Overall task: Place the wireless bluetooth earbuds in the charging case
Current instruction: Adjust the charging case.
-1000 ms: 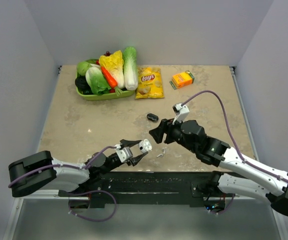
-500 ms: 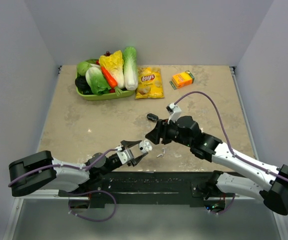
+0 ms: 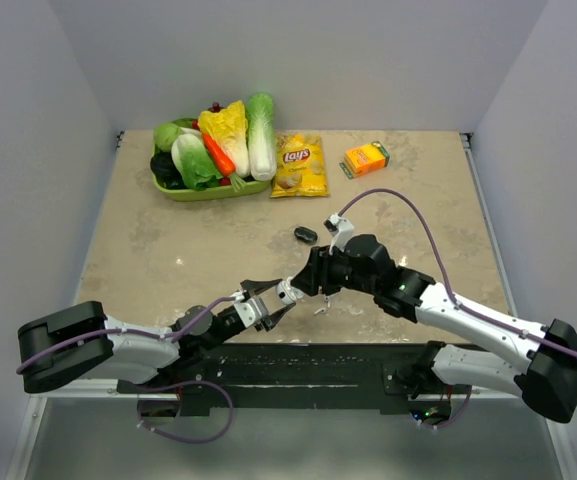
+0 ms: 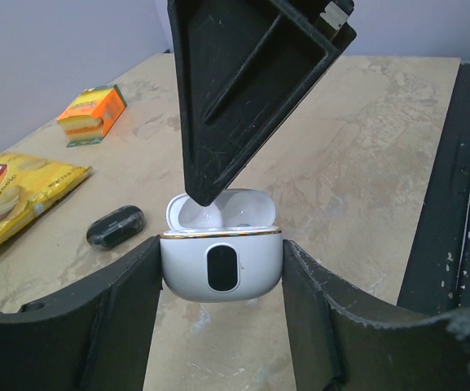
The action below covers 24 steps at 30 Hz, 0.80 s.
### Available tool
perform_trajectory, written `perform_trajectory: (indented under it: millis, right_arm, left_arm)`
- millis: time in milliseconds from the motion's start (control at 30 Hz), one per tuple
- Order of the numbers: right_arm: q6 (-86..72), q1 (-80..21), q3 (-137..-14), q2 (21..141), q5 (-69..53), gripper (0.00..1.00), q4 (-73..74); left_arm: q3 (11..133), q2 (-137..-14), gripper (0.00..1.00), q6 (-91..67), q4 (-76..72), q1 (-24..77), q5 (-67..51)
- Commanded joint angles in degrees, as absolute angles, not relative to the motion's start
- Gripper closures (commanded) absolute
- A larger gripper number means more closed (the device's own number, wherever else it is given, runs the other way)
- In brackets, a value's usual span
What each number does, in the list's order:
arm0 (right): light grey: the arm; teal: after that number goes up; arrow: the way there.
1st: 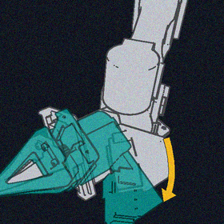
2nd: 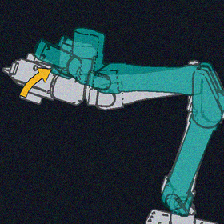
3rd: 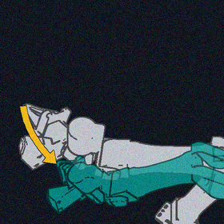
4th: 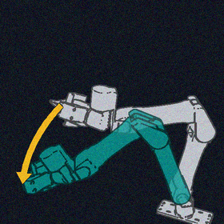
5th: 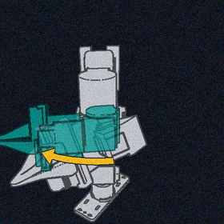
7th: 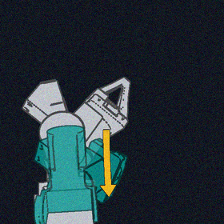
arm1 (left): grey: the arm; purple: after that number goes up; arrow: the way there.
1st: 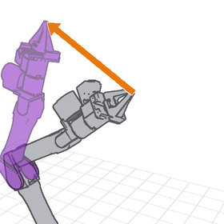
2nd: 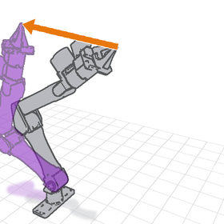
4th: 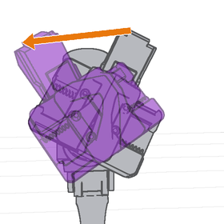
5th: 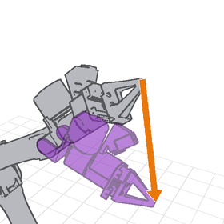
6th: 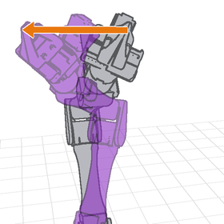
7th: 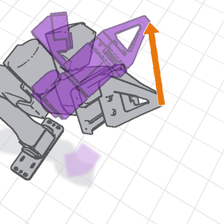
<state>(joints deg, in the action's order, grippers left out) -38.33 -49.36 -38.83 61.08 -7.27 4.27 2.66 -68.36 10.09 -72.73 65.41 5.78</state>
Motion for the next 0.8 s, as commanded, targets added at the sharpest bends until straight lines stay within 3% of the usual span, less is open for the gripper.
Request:
perform_trajectory:
  millis: [0, 500, 767]
  right_arm:
    - [-37.53, -49.31, -38.15, 61.0, -9.05, 0.48, 0.62]
    - [-37.18, -49.22, -37.88, 63.54, -10.02, 0.64, -1.14]
    - [-36.13, -49.31, -37.71, 61.53, -7.74, 0.79, -0.18]
  left_arm:
    - [-0.53, -68.47, 1.0, 10.02, -105.47, 65.83, 5.01]
    - [0.97, -69.52, 1.0, 9.05, -105.55, 65.92, 3.87]
    - [0.7, -69.87, 1.0, 8.53, -105.73, 65.92, 4.31]
